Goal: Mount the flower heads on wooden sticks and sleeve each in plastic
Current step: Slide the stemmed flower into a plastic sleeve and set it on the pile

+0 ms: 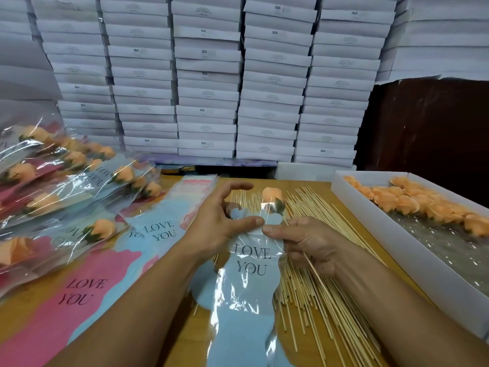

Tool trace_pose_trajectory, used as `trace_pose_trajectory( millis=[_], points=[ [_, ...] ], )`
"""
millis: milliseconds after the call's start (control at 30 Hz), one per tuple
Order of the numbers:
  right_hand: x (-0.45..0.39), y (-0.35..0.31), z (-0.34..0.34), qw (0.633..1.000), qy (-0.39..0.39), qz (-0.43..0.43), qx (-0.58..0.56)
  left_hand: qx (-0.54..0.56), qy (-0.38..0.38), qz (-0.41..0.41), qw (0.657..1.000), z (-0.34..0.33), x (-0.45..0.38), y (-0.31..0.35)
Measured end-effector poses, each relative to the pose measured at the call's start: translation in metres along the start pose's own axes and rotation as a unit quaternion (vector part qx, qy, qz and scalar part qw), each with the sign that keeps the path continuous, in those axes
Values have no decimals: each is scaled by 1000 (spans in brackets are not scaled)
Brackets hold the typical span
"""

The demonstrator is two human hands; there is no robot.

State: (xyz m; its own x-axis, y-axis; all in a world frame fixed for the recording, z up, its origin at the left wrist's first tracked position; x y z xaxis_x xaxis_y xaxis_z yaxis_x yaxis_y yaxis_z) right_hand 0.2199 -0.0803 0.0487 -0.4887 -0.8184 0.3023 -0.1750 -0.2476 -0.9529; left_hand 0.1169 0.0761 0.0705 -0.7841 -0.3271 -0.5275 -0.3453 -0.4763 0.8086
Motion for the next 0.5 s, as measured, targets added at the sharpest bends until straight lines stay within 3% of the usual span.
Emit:
trace_pose_trajectory(
  millis=[200,500],
  points=[
    [2,1,0,1000,1,-9,17,-8,-15,-11,1000,-1,1,-1],
    [7,0,-2,998,9,-59,13,27,-117,7,993,-7,4,0]
  ],
)
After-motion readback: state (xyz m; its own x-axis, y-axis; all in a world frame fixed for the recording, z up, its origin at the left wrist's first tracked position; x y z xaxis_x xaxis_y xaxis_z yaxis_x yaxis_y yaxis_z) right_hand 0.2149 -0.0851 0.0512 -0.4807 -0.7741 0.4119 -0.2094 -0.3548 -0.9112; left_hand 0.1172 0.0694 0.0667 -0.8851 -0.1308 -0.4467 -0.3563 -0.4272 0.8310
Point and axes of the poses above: each hand's wrist, its own x-axis away from the middle knuckle, its own z-axis out of the back of the hand, y = z × x, the point moved 4 cm from there along -x, towards the middle knuckle, and after that the axes turned 7 degrees about -z, right-handed, at the moved point
